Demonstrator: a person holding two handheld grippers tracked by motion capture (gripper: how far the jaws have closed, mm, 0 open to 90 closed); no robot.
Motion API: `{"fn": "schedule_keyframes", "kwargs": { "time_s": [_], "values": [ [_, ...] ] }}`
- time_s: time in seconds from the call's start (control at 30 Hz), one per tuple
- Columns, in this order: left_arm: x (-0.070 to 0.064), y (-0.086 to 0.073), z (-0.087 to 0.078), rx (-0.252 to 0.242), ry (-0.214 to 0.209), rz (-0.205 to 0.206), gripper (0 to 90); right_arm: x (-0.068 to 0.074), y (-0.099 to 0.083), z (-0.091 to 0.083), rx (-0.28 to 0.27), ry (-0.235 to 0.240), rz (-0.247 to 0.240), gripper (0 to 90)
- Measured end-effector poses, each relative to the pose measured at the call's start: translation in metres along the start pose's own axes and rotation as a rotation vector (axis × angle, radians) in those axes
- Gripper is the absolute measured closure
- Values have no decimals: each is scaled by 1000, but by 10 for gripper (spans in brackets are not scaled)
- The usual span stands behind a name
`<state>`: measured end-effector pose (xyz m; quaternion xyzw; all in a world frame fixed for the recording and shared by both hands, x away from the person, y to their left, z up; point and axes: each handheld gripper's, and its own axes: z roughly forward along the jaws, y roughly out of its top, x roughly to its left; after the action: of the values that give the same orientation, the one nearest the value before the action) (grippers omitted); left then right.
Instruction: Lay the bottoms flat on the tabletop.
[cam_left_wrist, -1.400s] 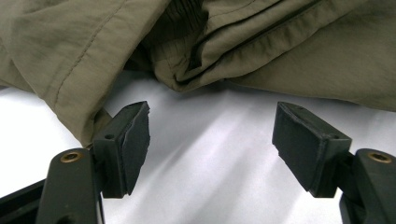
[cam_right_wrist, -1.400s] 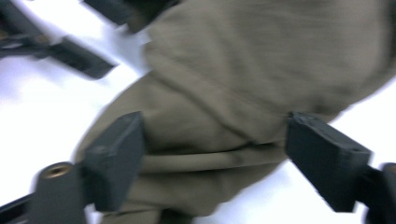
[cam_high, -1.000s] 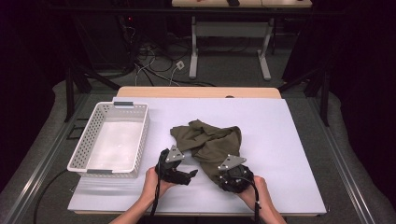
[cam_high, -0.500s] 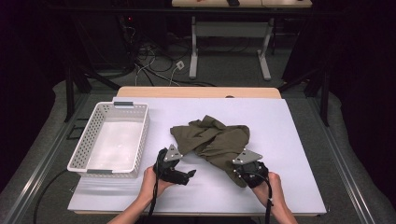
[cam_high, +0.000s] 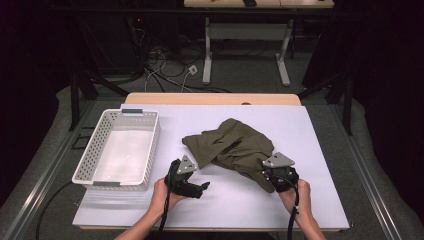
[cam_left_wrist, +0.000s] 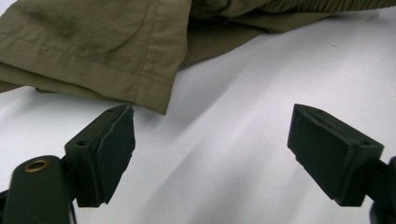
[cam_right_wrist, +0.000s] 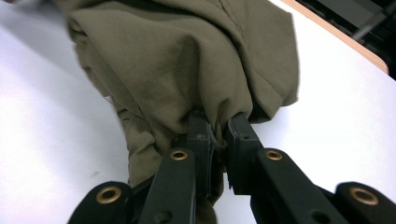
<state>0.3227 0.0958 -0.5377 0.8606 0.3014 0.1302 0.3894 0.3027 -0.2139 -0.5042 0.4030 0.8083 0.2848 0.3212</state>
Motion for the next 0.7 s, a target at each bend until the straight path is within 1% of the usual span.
{"fn": "schedule_keyframes", "kwargs": {
  "time_s": [0.1,0.17,0.23,0.27,0.37,0.4,0.43,0.57,0.63,0.67,0.7],
  "values": [
    [0,-1,2,0,5,-7,155,-7,-4,8,33,-33,10,823],
    [0,-1,2,7,5,-3,157,-11,-6,14,60,-27,22,815],
    [0,-1,2,9,6,-2,158,-13,-6,15,63,-26,35,782],
    [1,-1,3,8,6,-2,159,-12,-5,13,63,-28,39,749],
    [0,-1,3,8,3,-5,159,-8,0,5,31,-24,28,630],
    [0,-1,4,9,4,-4,159,-5,2,2,17,-25,16,565],
    [-1,-1,4,8,5,-4,160,-1,3,0,1,-30,10,522],
    [-1,-1,4,4,-4,-4,161,10,9,-8,-51,-14,-25,398],
    [0,-1,4,5,-4,-3,161,15,12,-12,-76,27,-48,343],
    [0,-2,5,6,-4,-2,161,17,13,-13,-80,32,-54,317],
    [0,-2,5,7,-4,-3,161,20,14,-13,-84,50,-65,291]
  ]
}}
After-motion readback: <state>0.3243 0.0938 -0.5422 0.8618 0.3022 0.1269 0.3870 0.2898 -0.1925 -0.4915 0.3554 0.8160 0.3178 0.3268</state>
